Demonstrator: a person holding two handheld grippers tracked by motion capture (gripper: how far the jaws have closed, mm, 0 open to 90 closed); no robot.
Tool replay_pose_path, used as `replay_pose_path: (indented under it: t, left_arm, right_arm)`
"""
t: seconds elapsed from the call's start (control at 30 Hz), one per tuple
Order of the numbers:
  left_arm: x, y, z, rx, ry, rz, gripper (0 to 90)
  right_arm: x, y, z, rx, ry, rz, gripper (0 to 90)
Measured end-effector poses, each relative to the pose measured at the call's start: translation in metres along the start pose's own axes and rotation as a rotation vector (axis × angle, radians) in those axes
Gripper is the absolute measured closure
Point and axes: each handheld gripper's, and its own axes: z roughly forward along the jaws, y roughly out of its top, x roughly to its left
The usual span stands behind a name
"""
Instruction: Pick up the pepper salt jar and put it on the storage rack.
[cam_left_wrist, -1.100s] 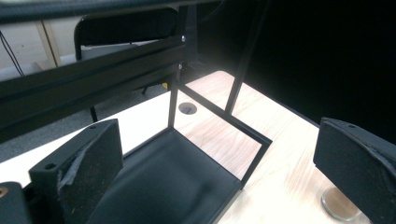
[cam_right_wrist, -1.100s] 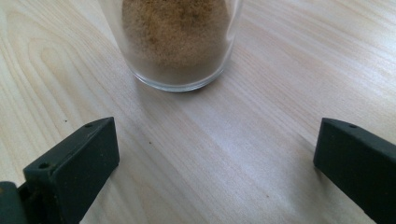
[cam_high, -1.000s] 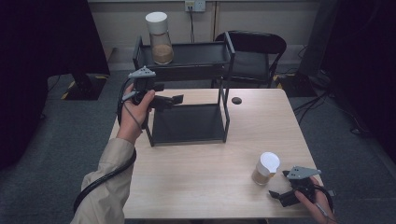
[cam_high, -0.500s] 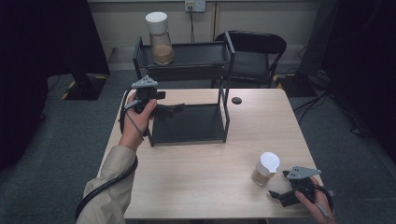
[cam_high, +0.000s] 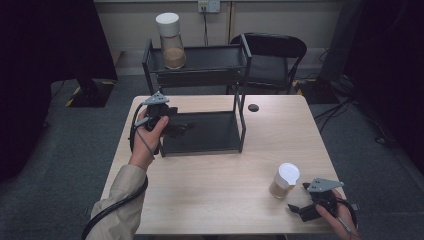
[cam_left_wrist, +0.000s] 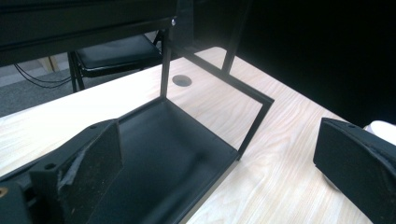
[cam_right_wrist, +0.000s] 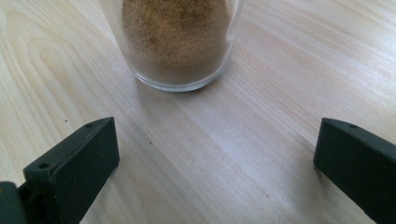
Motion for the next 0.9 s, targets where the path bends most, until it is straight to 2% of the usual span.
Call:
replay_pose_path:
  t: [0.9]
  left_arm:
    - [0.010,-0.058,0.012,0.060,-0.010,-0.036,0.7]
  right_arm:
    - [0.000,0.000,0.000,0.000,0.000,0.000,0.0]
